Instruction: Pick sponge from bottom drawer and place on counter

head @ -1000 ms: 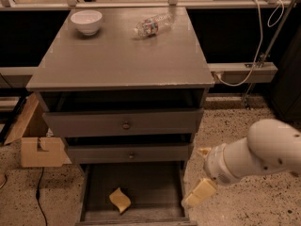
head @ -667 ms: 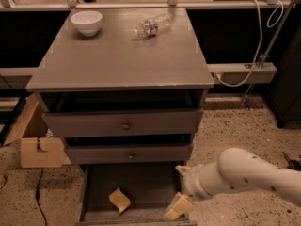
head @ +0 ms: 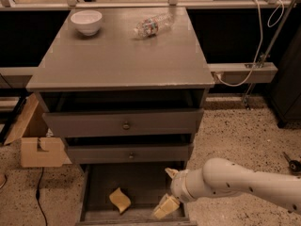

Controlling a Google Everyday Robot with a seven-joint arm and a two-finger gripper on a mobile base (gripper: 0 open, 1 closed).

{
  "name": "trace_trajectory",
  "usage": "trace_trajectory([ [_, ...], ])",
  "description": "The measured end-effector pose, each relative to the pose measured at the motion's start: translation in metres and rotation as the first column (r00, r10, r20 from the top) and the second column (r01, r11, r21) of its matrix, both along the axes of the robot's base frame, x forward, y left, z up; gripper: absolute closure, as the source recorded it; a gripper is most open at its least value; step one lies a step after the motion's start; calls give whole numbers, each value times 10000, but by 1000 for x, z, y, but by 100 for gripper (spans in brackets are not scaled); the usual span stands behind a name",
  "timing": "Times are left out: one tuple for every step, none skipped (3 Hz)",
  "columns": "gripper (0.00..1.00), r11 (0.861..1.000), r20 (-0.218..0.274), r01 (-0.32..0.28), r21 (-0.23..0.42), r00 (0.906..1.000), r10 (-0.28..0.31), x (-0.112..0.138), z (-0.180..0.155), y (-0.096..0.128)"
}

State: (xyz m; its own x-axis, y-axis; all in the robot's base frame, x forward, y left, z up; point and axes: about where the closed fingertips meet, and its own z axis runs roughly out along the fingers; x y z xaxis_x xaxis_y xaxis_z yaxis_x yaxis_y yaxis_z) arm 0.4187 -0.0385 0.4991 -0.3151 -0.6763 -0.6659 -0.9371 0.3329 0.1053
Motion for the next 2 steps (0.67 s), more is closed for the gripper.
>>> trace_trajectory([
  [0,9999,-140,35,165,9999,-33,5,-25,1],
  [0,9999,-219,118,86,9997,-116,17,-100,8],
])
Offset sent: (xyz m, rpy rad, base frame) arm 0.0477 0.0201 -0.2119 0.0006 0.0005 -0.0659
